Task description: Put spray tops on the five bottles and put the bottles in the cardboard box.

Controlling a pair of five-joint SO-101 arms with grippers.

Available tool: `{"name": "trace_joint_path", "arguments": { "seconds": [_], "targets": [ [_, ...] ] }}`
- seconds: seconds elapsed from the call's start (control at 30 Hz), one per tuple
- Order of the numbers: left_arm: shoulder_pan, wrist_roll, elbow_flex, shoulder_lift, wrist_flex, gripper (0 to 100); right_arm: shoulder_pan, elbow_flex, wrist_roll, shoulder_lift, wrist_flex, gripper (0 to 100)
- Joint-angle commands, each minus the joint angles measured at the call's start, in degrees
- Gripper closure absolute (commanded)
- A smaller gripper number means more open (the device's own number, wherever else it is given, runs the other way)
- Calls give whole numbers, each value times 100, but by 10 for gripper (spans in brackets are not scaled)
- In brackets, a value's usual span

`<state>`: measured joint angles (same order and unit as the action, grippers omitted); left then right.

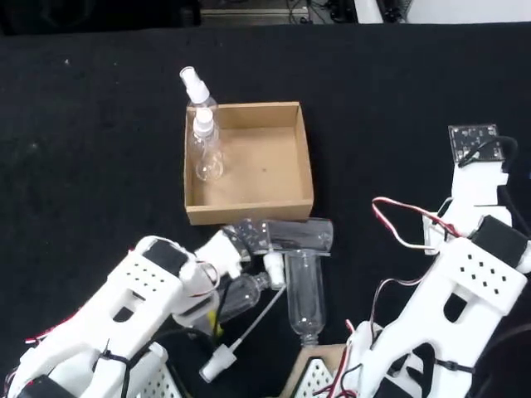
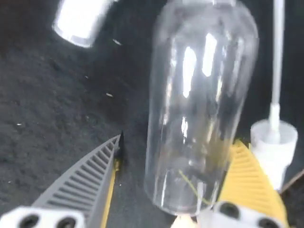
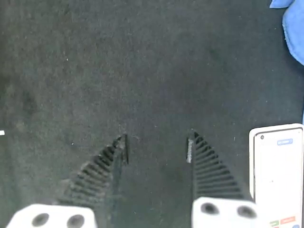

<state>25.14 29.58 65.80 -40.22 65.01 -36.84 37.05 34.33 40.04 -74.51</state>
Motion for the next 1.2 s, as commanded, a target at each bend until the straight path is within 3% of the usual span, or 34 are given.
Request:
{"name": "trace_joint_path", "arguments": {
  "seconds": [0.0, 0.13, 0.3, 0.47, 0.6, 0.9, 0.97, 1.17],
  "targets": [
    [66, -273, -66, 26, -193, 704, -70, -31, 26, 215, 141, 825],
    [66, -273, -66, 26, -114, 827, -70, -31, 26, 215, 141, 825],
    [-57, -158, -435, 26, 554, 941, -70, -31, 26, 215, 132, 825],
    [-760, 1125, -1402, 26, 2048, 944, -70, -31, 26, 224, 97, 825],
    [-2281, 2163, -2141, 88, 2699, 944, -79, -31, 26, 233, 97, 825],
    [-5947, 4800, -2378, 88, 2673, 927, 26, -40, 18, 259, 88, 825],
    [-6510, 5081, -2325, 88, 2435, 927, 132, -48, 9, 259, -35, 824],
    [-7741, 5055, -1938, 105, 1222, 894, 624, -66, -9, 268, -475, 825]
  ]
}}
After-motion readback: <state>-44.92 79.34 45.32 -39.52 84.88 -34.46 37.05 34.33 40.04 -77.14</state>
